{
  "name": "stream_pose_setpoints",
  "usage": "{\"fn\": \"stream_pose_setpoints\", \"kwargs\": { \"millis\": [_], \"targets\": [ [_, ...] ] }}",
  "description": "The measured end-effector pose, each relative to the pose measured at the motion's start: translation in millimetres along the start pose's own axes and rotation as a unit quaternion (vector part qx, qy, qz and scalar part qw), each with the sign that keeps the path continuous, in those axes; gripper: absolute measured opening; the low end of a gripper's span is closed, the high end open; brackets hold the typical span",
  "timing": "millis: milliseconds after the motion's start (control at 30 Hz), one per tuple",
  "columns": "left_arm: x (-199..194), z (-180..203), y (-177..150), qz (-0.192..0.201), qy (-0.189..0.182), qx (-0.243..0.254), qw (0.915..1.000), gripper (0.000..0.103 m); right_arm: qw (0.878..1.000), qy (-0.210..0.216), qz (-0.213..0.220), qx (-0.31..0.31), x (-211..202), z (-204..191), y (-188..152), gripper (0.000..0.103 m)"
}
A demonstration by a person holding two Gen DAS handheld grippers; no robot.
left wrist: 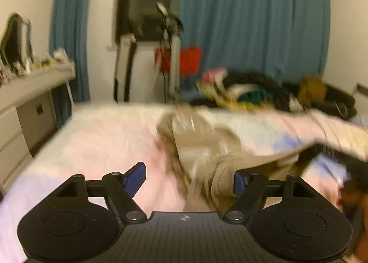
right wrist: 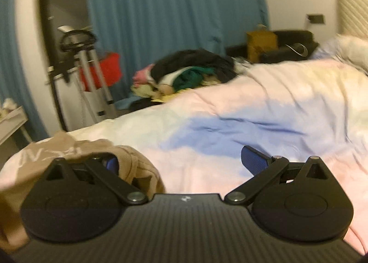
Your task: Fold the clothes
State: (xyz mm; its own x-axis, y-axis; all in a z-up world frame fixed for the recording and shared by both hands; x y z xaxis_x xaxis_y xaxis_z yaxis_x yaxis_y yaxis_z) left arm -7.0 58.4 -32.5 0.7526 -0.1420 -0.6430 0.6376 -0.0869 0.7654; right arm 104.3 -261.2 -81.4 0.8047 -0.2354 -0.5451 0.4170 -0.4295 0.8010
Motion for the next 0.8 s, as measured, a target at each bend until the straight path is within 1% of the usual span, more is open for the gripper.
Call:
{"fn": "stream_pose_setpoints", "kwargs": {
  "millis": [67,133,167,200,233,300,367,467,567,600,667,800],
  "targets": [
    [-2,0,-8,-0.018,0.007,-0.002,0.9998,0.078,1.000,-0.011,0.010,0.004,-3,6,2,0.103],
    [-4,0,-17,-0.037,0.013,-0.004,0.9992,0.078,0.999,-0.022,0.037,-0.015,-13,2,2,0.103],
    [-5,0,-20,-0.042,0.018,-0.006,0.9989,0.079,0.998,-0.026,0.052,-0.027,-18,0,1,0.103],
    [-8,-2,-19,-0.033,0.028,-0.014,0.9990,0.079,0.997,-0.029,0.066,-0.037,-24,-2,2,0.103],
    [-12,-5,-18,-0.019,0.039,-0.025,0.9988,0.080,0.995,-0.031,0.079,-0.047,-31,-4,2,0.103],
    [-21,-15,-12,0.016,0.049,-0.056,0.9971,0.083,0.992,-0.029,0.101,-0.066,-46,-8,2,0.103],
    [-31,-24,-5,0.052,0.058,-0.085,0.9933,0.085,0.991,-0.024,0.110,-0.074,-58,-10,6,0.103],
    [-59,-32,16,0.116,0.063,-0.101,0.9860,0.085,0.989,-0.003,0.125,-0.075,-78,-17,26,0.103],
    [-90,-39,42,0.178,0.062,-0.117,0.9751,0.085,0.982,0.014,0.166,-0.089,-113,-32,60,0.103],
    [-102,-41,54,0.198,0.059,-0.123,0.9707,0.085,0.979,0.024,0.181,-0.092,-129,-38,77,0.103],
    [-132,-44,85,0.239,0.049,-0.132,0.9608,0.086,0.972,0.044,0.209,-0.097,-161,-47,112,0.103],
    [-195,-44,152,0.313,0.026,-0.139,0.9392,0.087,0.960,0.074,0.246,-0.112,-229,-64,180,0.103]
  ]
}}
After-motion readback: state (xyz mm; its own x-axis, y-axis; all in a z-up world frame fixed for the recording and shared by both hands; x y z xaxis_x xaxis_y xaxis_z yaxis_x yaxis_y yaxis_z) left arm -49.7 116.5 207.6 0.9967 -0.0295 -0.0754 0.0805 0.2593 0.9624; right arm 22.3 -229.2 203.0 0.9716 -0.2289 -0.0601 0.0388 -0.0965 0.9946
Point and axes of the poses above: each gripper's, at about its wrist camera, not at the fingertips, and x roughly the way its jaws point, z to its right, y to its top, the point moved 1 cm from there along x, roughly the way its jaws point, and after that the axes turned 11 degrees about -z, right-handed, at the moved point
